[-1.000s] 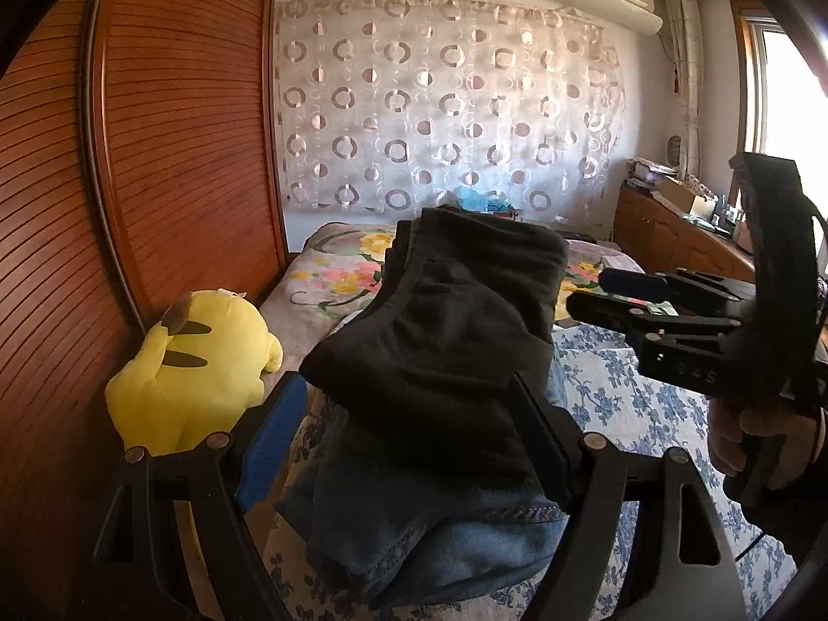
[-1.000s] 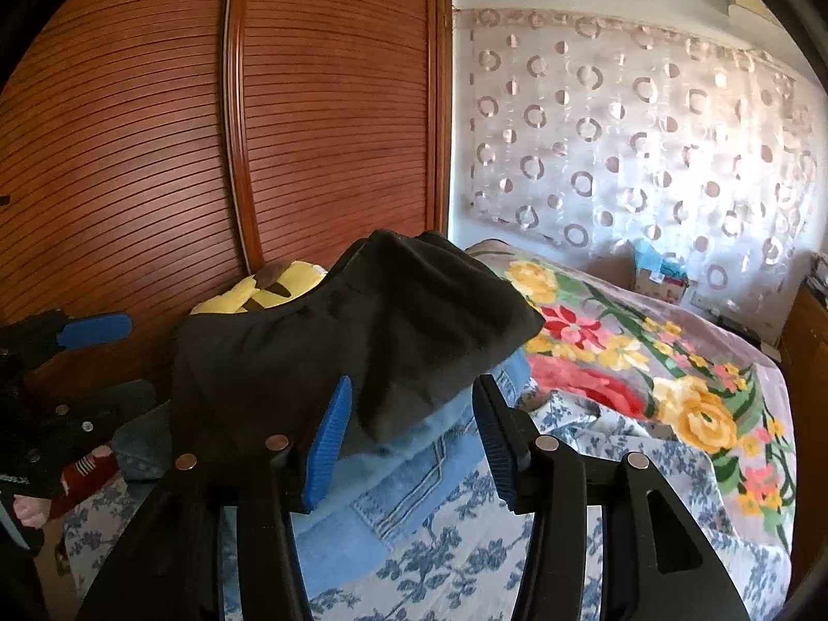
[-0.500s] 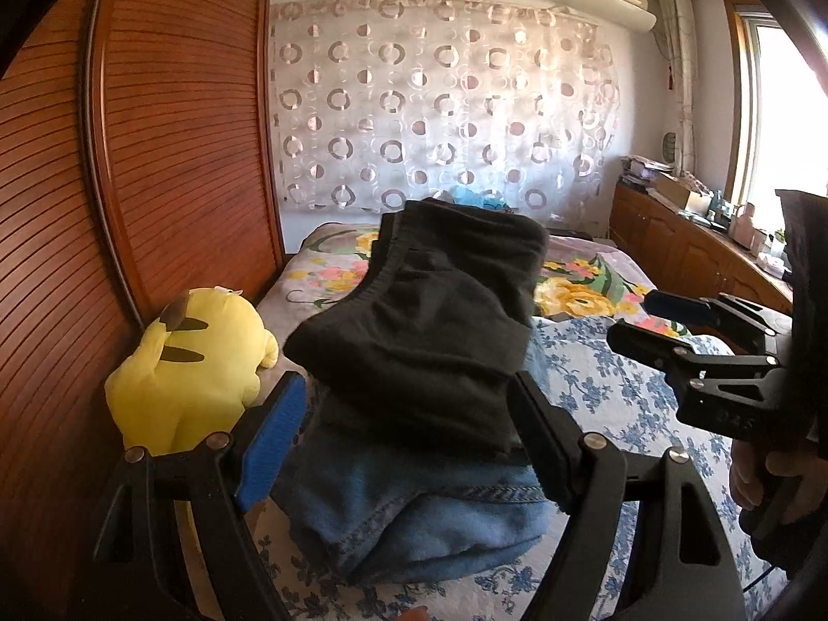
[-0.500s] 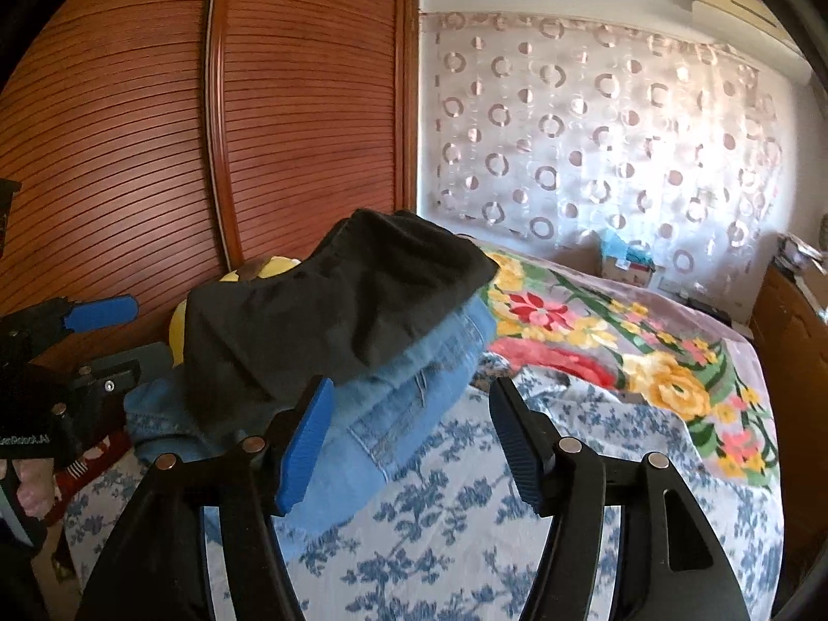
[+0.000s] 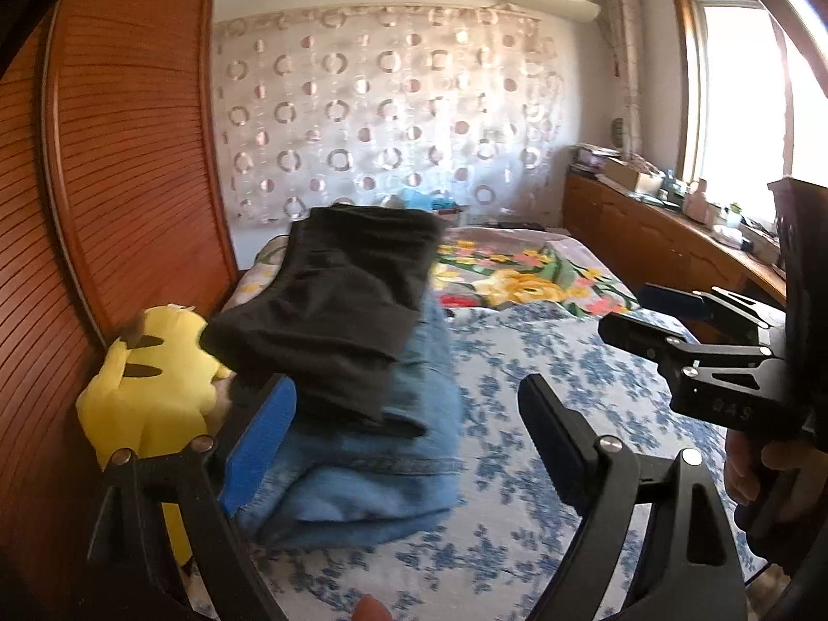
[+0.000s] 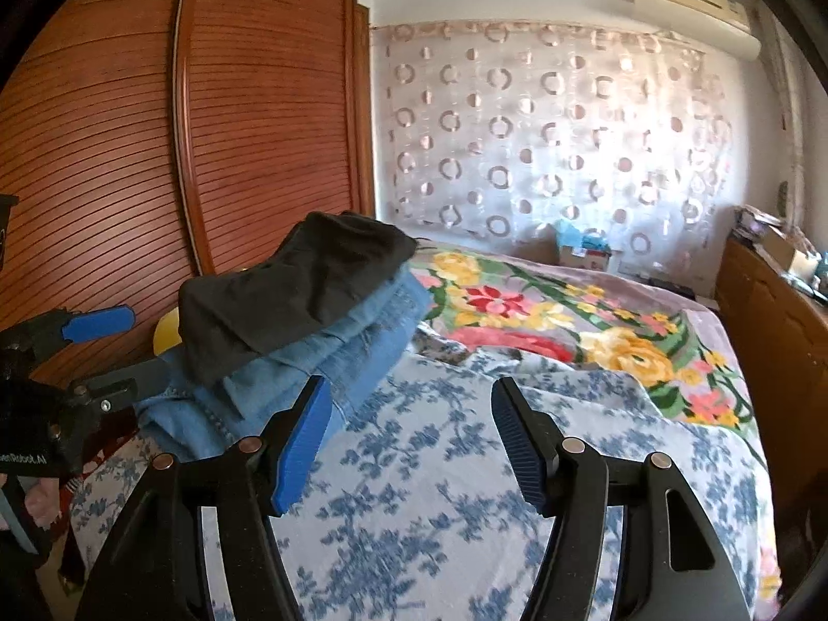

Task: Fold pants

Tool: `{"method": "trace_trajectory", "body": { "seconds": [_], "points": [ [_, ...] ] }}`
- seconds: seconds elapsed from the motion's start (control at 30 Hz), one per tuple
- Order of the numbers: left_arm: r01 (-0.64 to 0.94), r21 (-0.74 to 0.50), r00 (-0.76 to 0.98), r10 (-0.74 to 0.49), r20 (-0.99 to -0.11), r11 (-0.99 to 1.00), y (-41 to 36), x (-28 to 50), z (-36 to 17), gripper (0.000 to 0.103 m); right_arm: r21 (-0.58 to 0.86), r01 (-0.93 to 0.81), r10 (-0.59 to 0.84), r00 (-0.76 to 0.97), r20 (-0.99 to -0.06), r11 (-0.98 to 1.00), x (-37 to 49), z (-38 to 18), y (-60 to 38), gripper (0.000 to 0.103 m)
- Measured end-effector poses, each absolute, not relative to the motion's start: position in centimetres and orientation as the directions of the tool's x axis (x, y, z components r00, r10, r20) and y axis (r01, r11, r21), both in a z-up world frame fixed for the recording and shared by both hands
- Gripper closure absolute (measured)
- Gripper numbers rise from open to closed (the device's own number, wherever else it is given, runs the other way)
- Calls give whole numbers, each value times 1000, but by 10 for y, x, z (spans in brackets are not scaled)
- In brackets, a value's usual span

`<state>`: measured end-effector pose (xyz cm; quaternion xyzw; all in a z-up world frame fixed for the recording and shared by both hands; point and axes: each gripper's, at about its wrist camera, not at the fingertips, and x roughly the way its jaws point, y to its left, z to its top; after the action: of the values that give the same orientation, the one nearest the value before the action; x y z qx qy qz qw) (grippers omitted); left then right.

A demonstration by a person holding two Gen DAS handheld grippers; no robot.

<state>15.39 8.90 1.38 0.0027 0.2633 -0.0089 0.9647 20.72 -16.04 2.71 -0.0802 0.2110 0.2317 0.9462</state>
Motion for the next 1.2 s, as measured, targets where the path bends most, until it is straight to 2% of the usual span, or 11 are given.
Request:
{"method": "trace_trajectory", "body": {
  "seconds": [0.43,1.2],
  "points": [
    [66,2,889,-57,-455,998,41,122,30,15,-50,-356,309,865,-395,933,146,36,-193,35],
    [126,3,904,-114,-413,992,-16,77,43,15,-9,-180,166,924,-344,984,59,39,-201,35]
  ]
}}
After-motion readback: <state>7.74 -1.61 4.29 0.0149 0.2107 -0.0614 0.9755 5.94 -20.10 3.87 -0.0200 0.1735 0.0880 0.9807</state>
